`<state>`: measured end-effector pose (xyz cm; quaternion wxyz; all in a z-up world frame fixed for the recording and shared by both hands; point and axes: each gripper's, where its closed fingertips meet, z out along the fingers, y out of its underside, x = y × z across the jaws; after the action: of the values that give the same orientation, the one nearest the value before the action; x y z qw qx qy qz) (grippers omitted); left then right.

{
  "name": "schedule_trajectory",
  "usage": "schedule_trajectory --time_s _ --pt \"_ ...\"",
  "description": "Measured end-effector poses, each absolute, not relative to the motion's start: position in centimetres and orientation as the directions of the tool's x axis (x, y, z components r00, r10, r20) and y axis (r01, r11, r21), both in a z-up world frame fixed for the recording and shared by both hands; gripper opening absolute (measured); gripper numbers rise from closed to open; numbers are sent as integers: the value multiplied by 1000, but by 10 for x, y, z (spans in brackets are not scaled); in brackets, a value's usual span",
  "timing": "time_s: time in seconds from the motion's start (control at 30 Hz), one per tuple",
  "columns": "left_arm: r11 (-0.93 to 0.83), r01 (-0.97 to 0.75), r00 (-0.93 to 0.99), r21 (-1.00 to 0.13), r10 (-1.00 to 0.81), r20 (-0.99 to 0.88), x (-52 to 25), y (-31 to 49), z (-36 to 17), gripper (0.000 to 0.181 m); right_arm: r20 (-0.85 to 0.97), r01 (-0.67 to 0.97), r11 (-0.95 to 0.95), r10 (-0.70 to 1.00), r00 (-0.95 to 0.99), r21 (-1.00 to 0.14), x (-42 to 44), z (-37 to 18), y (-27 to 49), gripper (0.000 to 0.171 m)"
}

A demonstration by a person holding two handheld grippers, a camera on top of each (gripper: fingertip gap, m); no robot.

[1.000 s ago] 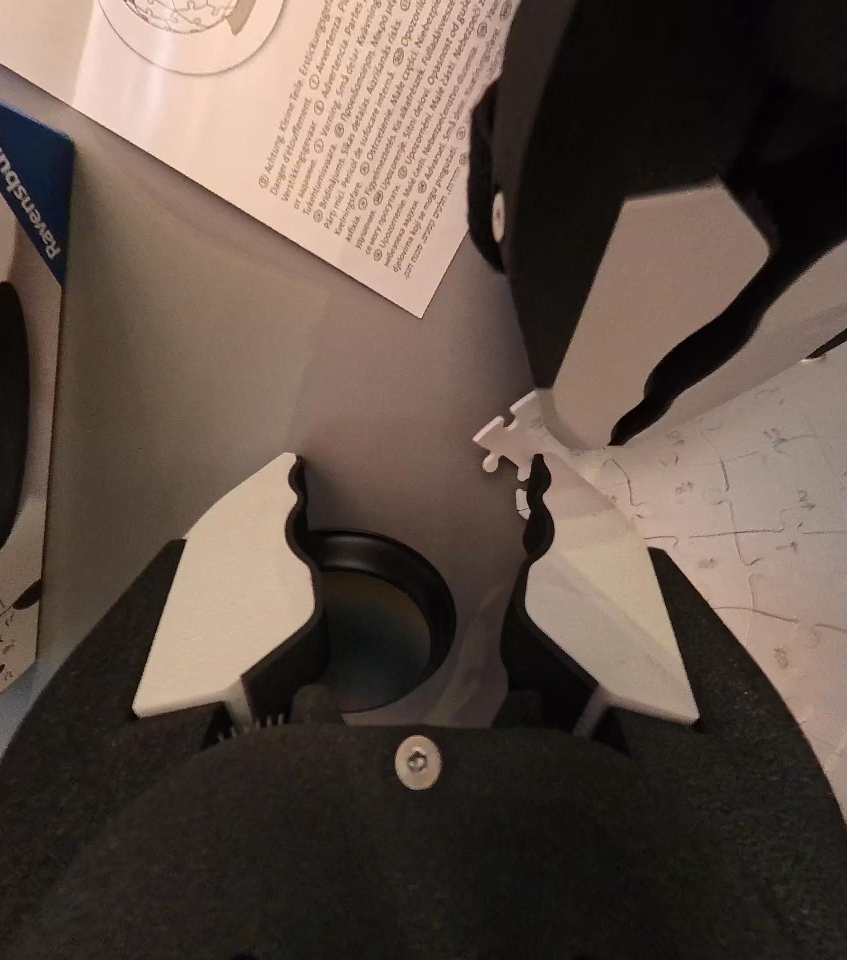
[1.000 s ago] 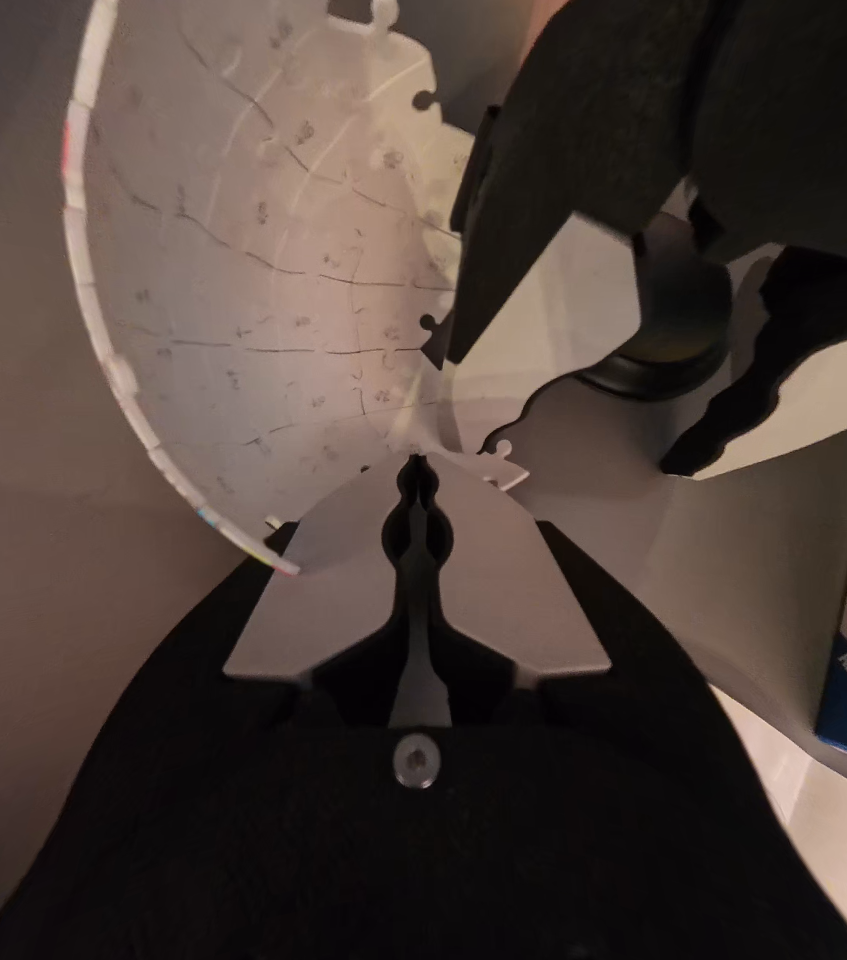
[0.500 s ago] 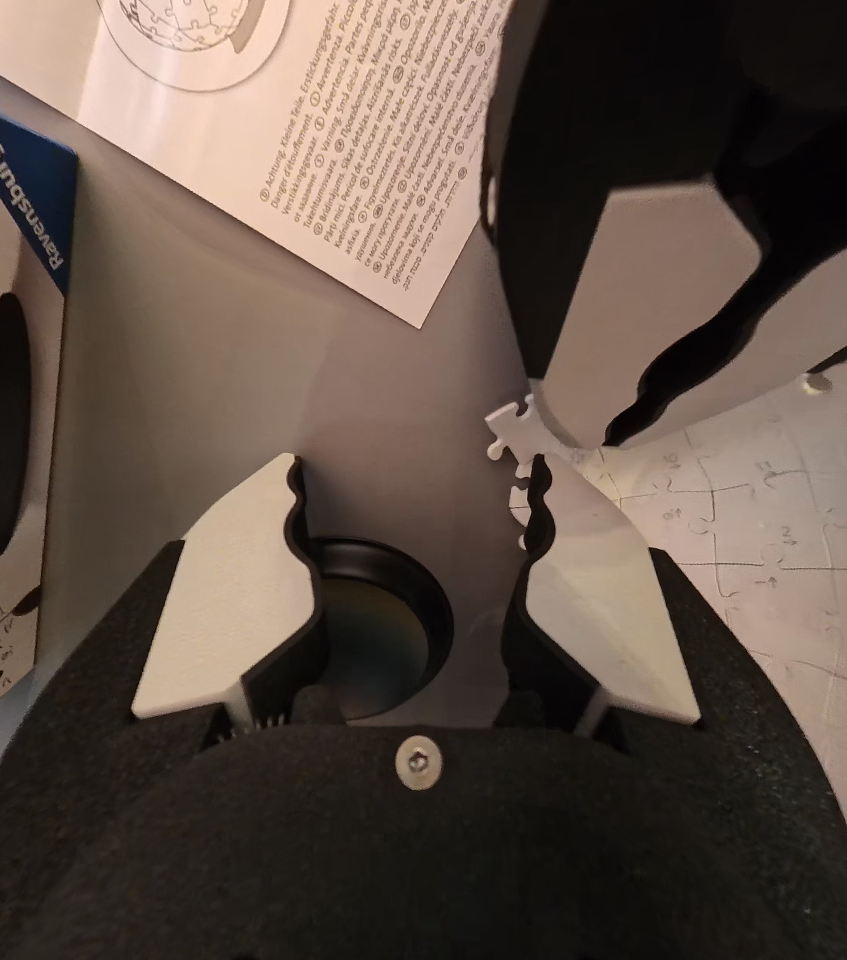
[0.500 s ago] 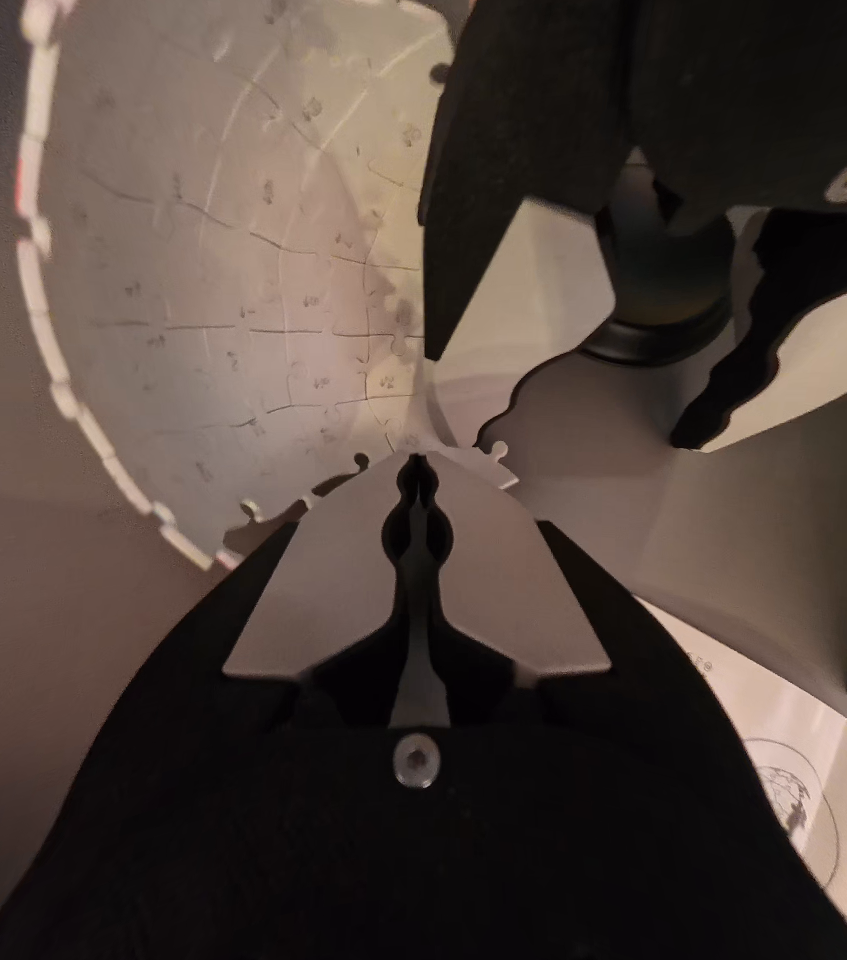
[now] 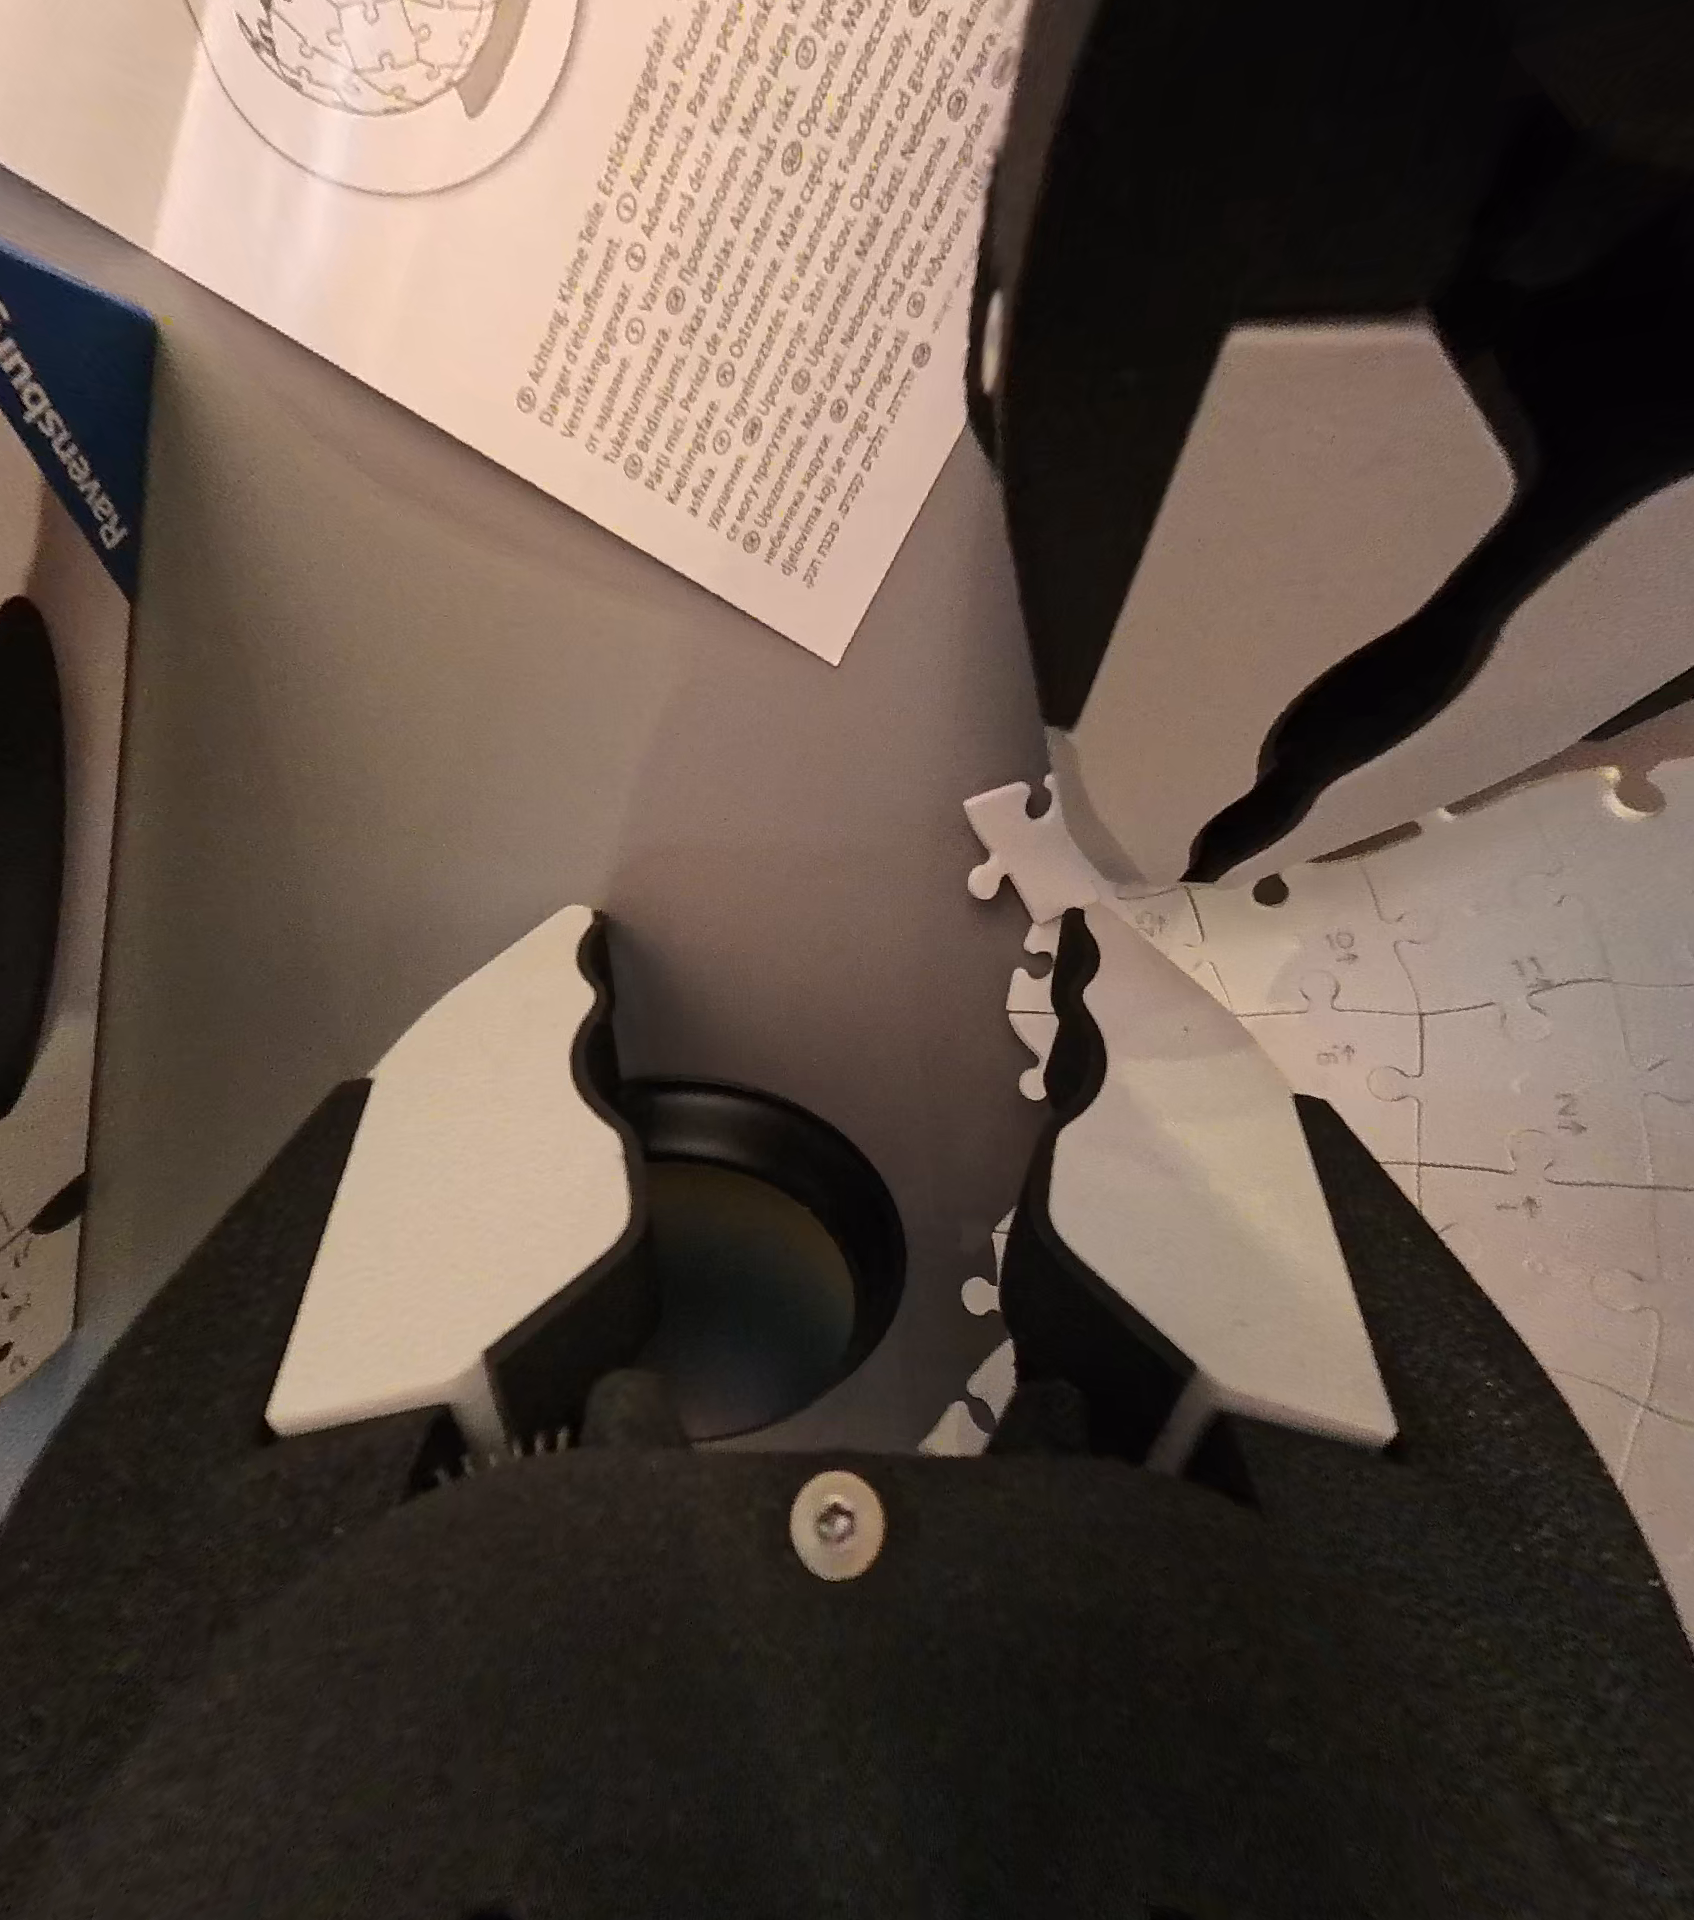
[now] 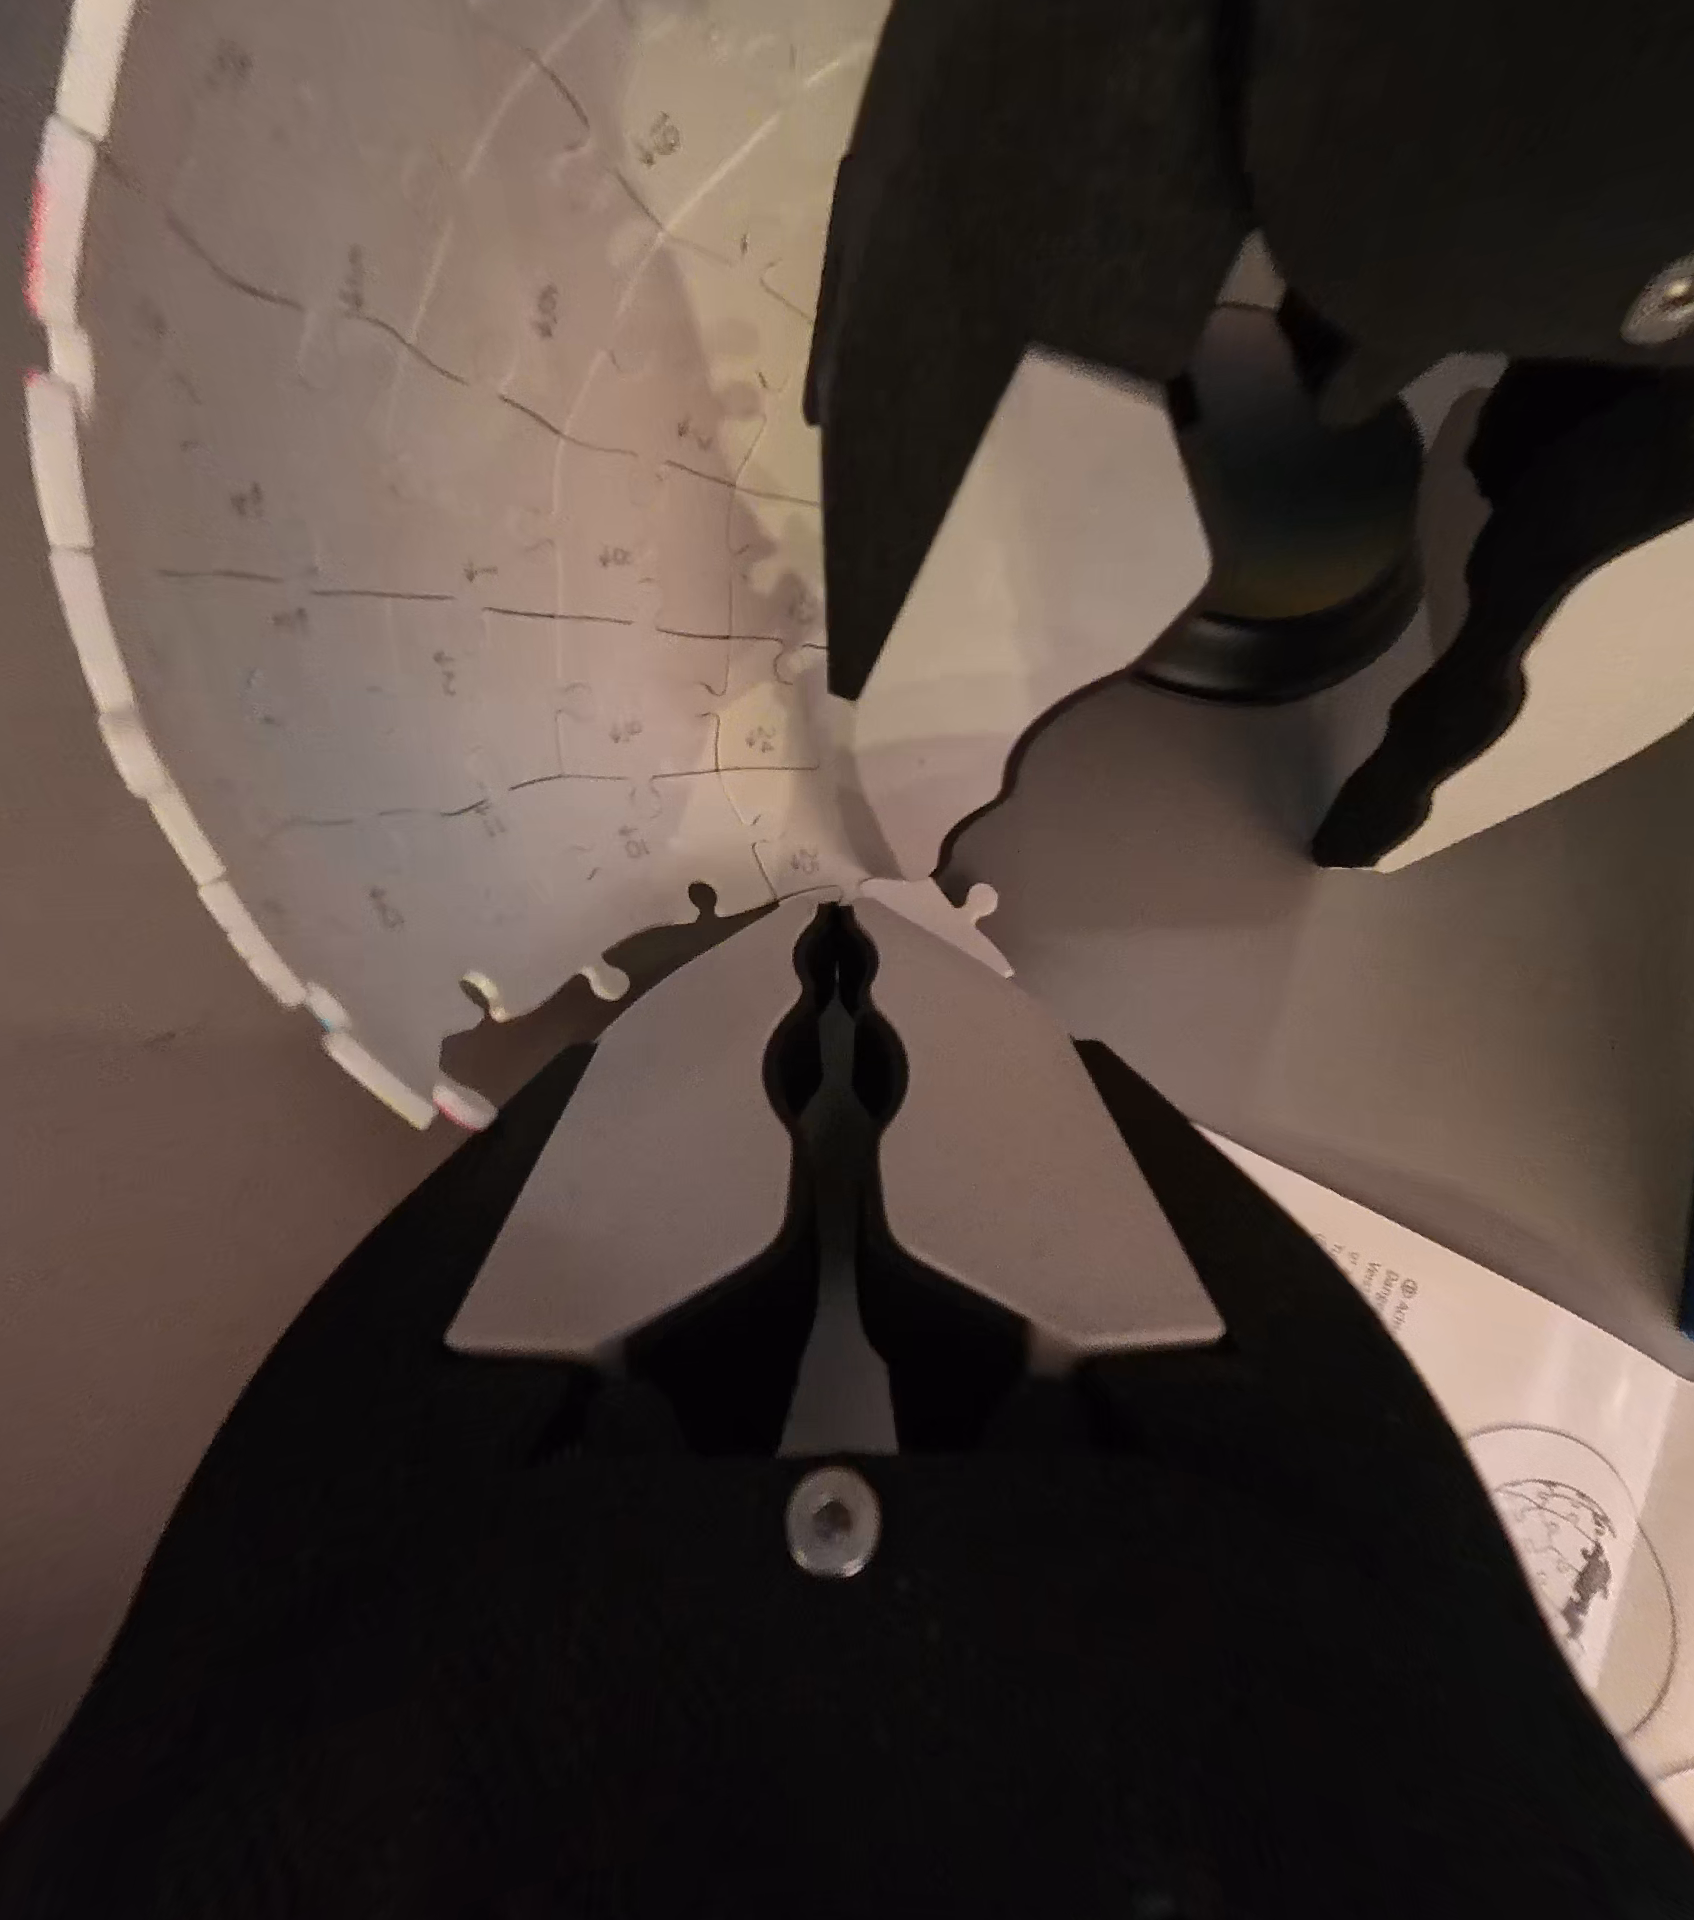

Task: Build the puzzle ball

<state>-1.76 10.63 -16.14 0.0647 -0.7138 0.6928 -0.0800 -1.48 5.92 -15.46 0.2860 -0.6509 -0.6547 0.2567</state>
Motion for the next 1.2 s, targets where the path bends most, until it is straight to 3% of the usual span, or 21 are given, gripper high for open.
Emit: schedule_trajectory --time_s 0.7,0.83,1.0,1.2 --pt "-29 -981 25 -190 -999 25 -17 106 -161 81 -16 680 1 1000 -19 -733 -22 -154 55 2" --pt "-28 -981 23 -194 -999 25 -17 106 -161 81 41 683 45 999 -22 -729 -19 -151 56 2" --pt "-42 -976 36 -212 -999 31 -17 106 -161 82 35 510 -25 994 108 -860 -1 -100 68 1" --pt "-79 -963 69 -257 -997 46 -16 102 -159 77 52 540 -51 983 174 -840 15 -105 65 1"
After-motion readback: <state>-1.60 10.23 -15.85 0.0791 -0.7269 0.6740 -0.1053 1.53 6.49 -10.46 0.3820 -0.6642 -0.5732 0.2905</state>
